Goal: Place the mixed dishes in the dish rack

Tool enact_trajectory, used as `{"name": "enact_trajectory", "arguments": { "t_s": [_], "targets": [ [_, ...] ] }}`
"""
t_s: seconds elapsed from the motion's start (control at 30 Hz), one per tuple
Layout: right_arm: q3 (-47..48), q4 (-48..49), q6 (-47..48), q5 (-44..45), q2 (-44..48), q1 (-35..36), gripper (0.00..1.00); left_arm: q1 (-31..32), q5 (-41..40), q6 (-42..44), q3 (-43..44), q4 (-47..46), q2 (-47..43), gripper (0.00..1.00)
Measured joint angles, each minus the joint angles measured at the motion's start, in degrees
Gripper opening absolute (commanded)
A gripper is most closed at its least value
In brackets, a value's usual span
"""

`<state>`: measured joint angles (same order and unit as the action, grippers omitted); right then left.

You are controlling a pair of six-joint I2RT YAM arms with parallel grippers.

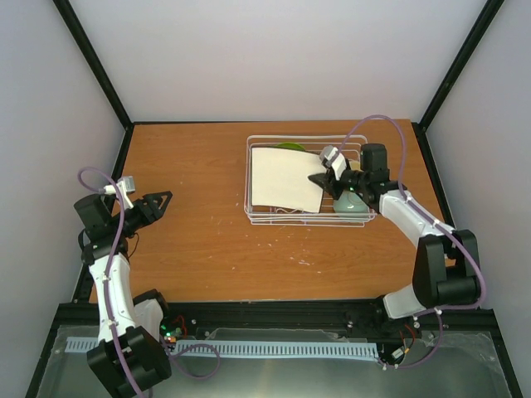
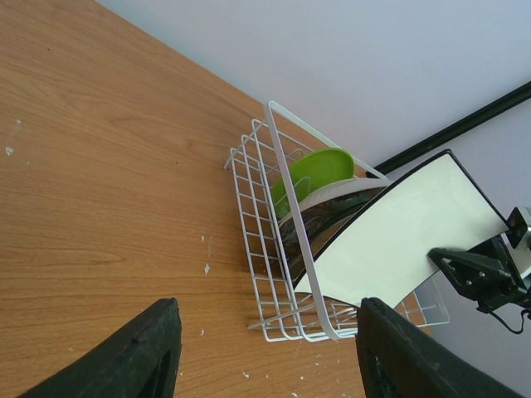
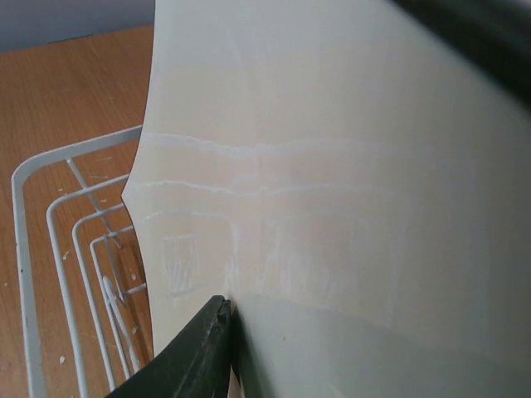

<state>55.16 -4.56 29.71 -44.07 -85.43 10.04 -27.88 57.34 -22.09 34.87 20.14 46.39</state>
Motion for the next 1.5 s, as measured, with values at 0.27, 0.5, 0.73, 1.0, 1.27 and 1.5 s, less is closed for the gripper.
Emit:
{"name": "enact_trajectory", "arguments": {
  "t_s": [0.27, 0.5, 0.73, 1.0, 1.27, 1.5],
  "targets": [
    [-5.33, 0.52, -1.18, 1.81, 6.95, -0.15, 0.28, 0.0, -0.11, -0.02, -0.02, -0.02, -0.15, 0.57],
    [-6.23, 1.16, -2.54, 0.35, 7.69, 0.13, 0.31, 0.0, -0.15, -0.02, -0.33, 0.02, -1.16, 0.57],
    [-6.12, 2.47, -3.63, -1.44, 6.82, 0.26, 0.04, 0.0, -0.17, -0.04, -0.39, -0.07, -1.53, 0.56],
    [-5.88, 3.5, -2.6, -4.44, 5.64, 1.44, 0.23, 0.0, -0.15, -0.07, -0.94, -0.92, -1.53, 0.56],
    [-2.82, 1.73, -5.81, -4.72, 3.04, 2.38, 0.45, 0.0, -0.15, -0.09, -0.98, -1.25, -1.53, 0.57],
    [-2.84, 2.34, -8.92, -4.76, 3.74, 2.38, 0.57, 0.0, -0.13, -0.46, -1.25, -1.68, -1.55, 0.58]
  ]
}}
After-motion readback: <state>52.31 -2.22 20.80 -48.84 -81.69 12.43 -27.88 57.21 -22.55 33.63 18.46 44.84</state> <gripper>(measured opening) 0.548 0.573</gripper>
